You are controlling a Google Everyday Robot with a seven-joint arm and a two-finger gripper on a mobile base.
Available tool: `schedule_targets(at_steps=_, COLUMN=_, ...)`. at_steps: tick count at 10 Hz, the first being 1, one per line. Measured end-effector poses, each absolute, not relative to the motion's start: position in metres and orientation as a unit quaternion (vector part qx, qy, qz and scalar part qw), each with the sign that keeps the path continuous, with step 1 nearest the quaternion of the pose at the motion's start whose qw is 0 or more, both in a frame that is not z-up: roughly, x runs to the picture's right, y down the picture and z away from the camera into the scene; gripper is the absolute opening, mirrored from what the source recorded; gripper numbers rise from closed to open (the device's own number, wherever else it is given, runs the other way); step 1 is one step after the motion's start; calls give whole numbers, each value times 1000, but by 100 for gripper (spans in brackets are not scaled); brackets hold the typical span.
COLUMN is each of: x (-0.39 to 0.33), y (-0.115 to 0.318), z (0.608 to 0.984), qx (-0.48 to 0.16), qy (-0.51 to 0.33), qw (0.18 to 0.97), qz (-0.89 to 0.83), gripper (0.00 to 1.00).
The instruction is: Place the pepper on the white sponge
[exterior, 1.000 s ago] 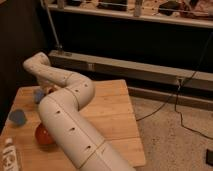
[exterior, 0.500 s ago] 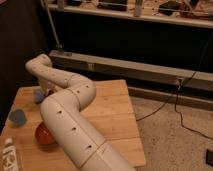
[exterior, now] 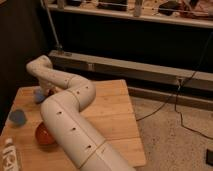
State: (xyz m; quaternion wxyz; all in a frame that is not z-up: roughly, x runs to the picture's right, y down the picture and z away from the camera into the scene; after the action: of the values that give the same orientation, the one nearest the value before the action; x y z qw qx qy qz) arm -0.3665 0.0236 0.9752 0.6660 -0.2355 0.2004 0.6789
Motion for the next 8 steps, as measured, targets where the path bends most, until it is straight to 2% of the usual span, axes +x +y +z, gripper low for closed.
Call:
schedule_targets(at_steps=1, x=-370, y=25, z=974, qx=-240, qy=200, qw=668, qz=676, gripper=40)
schedule_targets(at_steps=3, x=-373, y=26, z=973, qx=-245, qy=200, qw=668, qz=673, gripper=21)
schedule_targets(at_steps=4, x=-374, y=28, z=972, qx=-249, qy=203, qw=667, qz=672, gripper=7)
schedule_targets(at_steps=5, x=-374, y=29, z=972, qx=-252, qy=205, qw=666, qz=671, gripper=1)
schedule_targets(at_steps=8, x=-371, y=31, z=971, qx=-259, qy=215, qw=660, qz=672, gripper=0)
